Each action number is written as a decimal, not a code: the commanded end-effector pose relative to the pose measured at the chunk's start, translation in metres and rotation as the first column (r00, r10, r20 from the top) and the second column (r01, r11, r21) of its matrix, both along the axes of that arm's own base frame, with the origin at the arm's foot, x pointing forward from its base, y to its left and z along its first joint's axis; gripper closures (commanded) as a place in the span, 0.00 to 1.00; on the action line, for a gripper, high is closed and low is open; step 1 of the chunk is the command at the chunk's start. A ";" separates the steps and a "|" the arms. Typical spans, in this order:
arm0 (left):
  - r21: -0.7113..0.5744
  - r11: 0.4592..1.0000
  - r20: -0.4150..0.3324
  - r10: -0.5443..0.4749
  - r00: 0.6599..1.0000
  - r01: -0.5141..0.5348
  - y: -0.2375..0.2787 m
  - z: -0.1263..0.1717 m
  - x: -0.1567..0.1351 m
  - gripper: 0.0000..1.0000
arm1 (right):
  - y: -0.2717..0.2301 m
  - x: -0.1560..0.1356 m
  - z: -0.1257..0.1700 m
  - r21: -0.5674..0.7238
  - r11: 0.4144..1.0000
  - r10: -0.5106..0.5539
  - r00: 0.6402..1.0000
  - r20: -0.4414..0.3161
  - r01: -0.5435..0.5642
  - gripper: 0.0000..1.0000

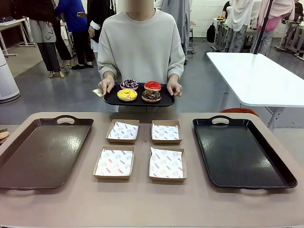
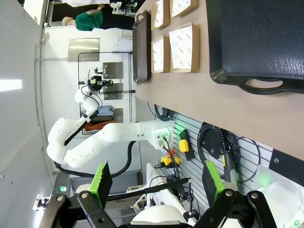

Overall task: Individually package the donuts and arrange them on the tray.
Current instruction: Pick up one Paper togo box.

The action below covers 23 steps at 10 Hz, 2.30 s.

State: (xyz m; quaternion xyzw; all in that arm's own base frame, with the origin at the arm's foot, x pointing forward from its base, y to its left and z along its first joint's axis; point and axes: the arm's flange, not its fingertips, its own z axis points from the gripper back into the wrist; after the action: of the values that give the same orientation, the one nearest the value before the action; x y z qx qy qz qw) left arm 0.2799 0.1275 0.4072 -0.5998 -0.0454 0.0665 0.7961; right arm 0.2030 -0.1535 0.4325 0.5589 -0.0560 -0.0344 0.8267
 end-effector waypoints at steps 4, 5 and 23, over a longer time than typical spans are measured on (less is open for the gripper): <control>-0.014 1.000 0.004 0.001 1.000 -0.001 0.000 0.001 0.000 0.00 | 0.000 0.000 0.000 0.007 1.000 0.006 1.000 0.005 -0.006 0.00; -0.014 1.000 0.004 0.001 1.000 -0.001 0.000 0.001 0.000 0.00 | 0.000 0.000 0.000 0.007 1.000 0.006 1.000 0.005 -0.006 0.00; -0.014 1.000 0.004 0.001 1.000 -0.001 0.000 0.001 0.000 0.00 | 0.077 0.031 0.065 -0.297 0.950 0.091 0.995 -0.039 -0.098 0.00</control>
State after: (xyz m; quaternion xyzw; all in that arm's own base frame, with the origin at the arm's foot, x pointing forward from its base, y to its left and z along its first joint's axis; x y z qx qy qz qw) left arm 0.2800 0.1270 0.4071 -0.5998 -0.0448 0.0661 0.7962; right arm 0.2217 -0.0997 0.4823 0.4687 -0.0349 0.0152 0.8825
